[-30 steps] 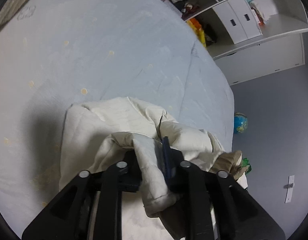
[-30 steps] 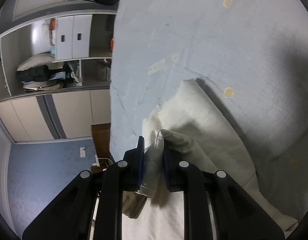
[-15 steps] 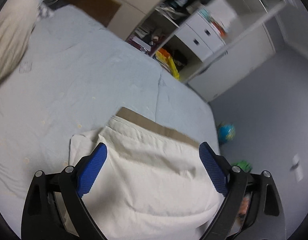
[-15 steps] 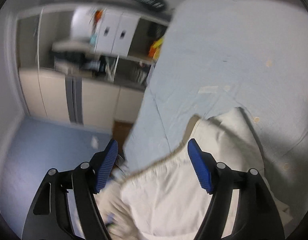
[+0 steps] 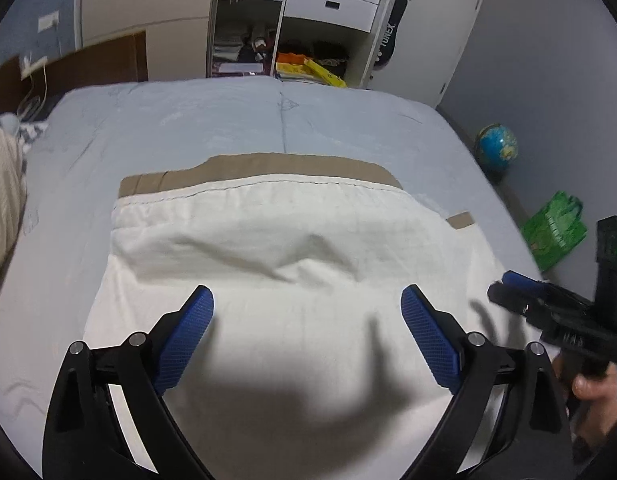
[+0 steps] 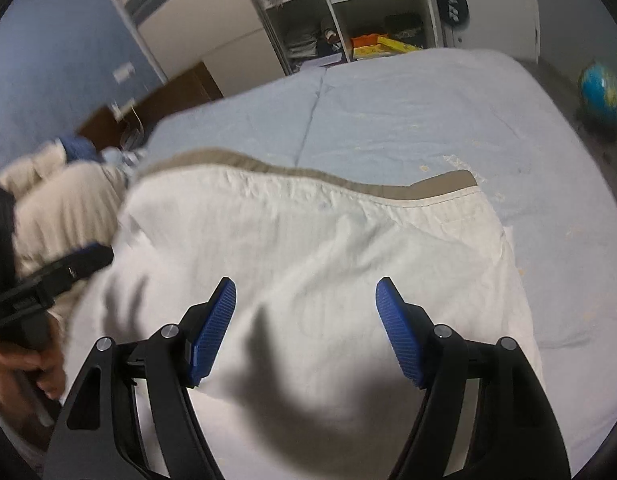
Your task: Fold large clothes
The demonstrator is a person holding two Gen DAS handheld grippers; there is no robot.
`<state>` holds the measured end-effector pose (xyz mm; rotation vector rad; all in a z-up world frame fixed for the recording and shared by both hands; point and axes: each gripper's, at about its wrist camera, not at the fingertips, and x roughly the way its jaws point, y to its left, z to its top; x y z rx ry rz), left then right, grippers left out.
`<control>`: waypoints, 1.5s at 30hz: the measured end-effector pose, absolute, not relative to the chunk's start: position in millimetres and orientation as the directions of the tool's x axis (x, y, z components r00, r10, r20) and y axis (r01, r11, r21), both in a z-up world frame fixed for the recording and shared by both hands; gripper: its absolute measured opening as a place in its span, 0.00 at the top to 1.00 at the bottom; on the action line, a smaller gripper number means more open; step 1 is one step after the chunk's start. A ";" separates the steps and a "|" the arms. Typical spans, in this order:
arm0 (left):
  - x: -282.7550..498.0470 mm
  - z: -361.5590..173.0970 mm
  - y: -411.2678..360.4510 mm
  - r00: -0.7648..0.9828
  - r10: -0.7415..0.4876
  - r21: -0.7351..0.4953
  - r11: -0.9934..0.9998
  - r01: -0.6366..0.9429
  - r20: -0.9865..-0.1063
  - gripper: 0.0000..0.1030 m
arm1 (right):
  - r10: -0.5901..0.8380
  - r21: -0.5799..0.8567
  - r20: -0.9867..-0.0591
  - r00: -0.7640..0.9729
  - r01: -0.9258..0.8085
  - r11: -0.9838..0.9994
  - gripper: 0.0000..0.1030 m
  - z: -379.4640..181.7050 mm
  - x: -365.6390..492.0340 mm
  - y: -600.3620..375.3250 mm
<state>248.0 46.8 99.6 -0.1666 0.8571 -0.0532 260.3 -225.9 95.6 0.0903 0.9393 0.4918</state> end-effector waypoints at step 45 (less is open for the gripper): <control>216.1 32.1 146.2 0.649 0.005 -0.109 0.985 -0.136 -0.761 0.25 | 0.247 0.108 -0.747 0.617 -0.254 0.961 0.17 35.9 272.7 -290.7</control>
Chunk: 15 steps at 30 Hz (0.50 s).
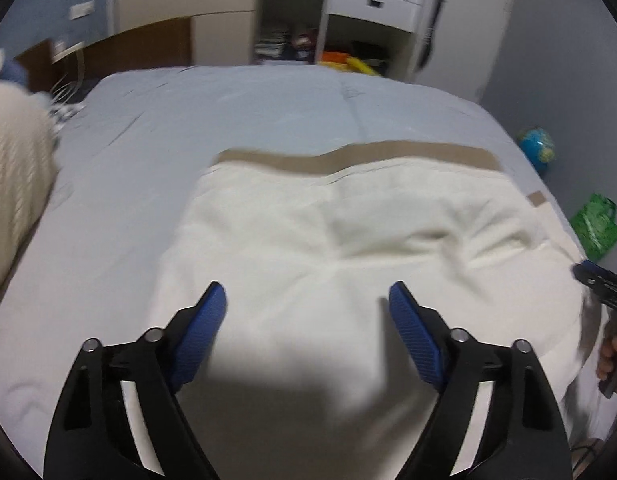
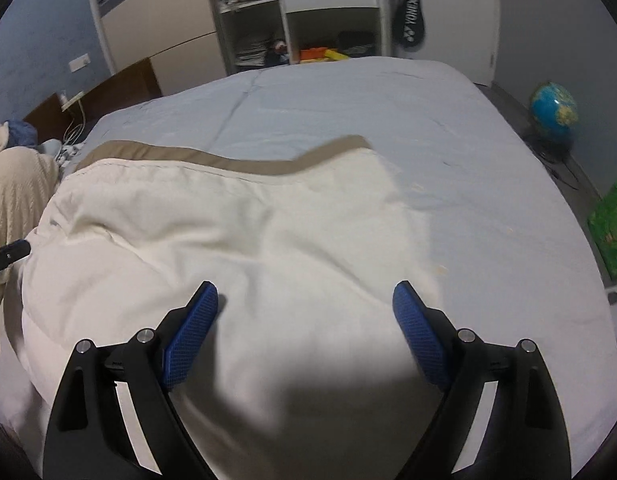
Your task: Fold large clothes
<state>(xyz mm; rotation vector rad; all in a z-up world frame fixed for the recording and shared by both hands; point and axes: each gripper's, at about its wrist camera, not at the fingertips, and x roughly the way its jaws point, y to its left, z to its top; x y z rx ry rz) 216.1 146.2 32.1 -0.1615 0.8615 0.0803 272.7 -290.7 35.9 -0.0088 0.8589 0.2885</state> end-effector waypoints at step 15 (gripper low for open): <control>167.6 15.0 200.7 0.549 0.063 -0.140 0.937 -0.320 -0.834 0.27 | 0.191 0.167 -0.799 0.570 -0.095 0.981 0.19 17.4 252.1 -355.0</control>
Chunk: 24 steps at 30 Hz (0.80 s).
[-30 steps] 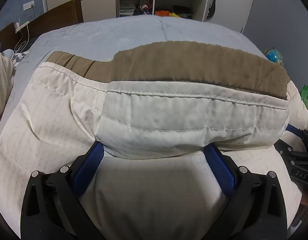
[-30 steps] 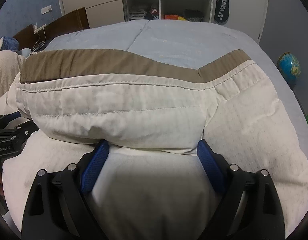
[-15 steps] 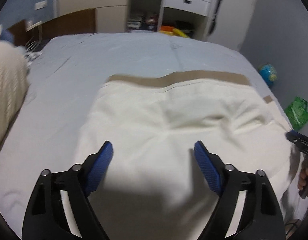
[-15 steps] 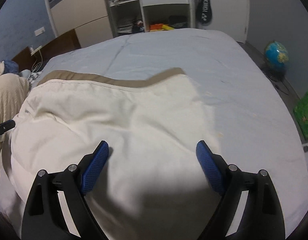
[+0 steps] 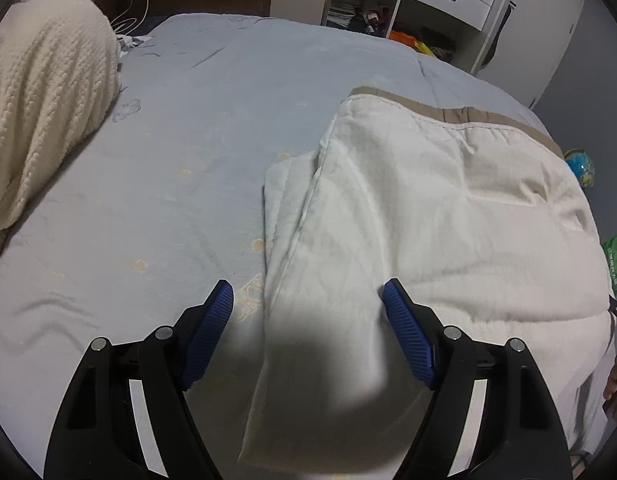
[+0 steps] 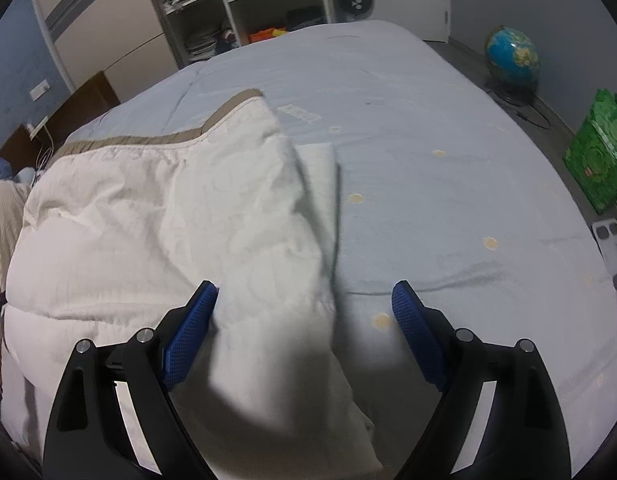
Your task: Fold large clothes
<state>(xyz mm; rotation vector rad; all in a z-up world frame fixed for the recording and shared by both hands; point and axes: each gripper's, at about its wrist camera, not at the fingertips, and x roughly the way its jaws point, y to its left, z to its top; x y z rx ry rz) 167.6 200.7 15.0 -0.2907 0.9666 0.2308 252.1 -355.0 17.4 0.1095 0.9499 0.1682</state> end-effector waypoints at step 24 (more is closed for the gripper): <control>-14.4 67.3 98.5 0.732 0.014 -0.089 0.991 -0.101 -0.681 0.07 | 0.274 0.147 -0.740 0.615 -0.249 0.957 0.17 77.3 65.6 -346.3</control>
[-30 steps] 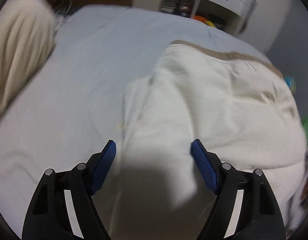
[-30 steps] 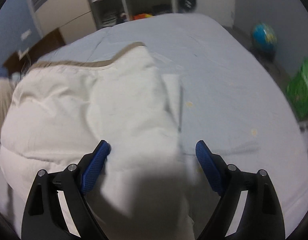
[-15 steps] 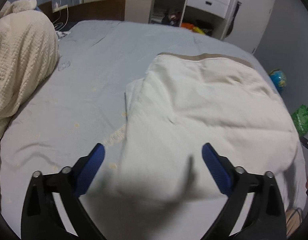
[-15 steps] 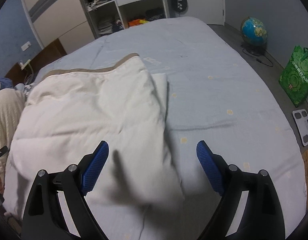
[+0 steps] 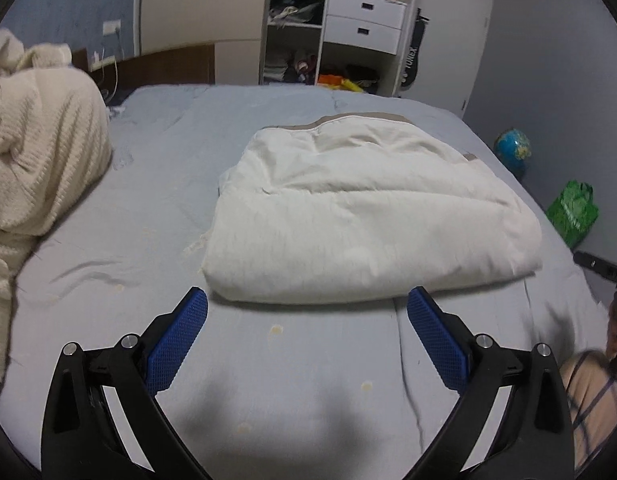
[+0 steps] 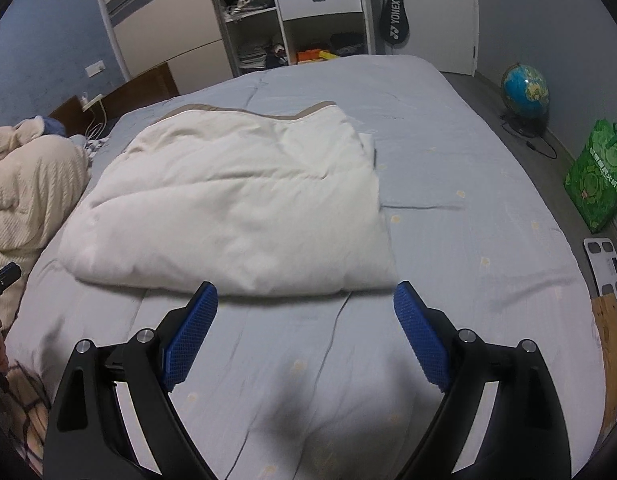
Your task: Fold large clothes
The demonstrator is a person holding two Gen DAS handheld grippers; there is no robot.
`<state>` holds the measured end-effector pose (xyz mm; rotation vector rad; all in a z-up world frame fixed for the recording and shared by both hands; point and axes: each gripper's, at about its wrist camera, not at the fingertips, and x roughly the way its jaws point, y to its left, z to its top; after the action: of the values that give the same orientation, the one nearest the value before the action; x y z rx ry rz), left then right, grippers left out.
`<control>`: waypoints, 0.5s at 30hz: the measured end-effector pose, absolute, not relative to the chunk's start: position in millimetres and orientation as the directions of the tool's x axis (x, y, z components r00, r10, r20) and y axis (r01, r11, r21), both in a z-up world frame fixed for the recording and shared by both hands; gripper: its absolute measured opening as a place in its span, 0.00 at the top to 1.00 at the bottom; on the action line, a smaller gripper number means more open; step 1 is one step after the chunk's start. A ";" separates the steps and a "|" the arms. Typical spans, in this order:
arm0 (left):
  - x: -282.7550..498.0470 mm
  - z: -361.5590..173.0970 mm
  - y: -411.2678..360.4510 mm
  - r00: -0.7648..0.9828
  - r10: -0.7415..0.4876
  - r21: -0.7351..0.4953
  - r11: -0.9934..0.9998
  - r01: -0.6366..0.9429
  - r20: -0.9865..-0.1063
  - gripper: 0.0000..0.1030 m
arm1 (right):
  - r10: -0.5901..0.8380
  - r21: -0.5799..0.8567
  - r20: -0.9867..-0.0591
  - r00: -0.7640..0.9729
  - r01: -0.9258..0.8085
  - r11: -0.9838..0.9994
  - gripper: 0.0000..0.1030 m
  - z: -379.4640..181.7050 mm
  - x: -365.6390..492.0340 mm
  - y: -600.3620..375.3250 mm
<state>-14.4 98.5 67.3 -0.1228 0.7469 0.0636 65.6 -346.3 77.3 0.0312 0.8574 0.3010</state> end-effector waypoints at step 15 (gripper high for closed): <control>-53.4 63.7 86.4 0.797 -0.014 -0.062 0.998 -0.029 -0.604 0.07 | 0.232 0.084 -0.641 0.732 -0.233 0.969 0.10 101.4 -0.1 -342.1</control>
<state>-53.4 86.4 63.7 -0.0692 0.6486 0.0083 -0.1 -342.1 101.4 -0.0018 0.7049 0.2555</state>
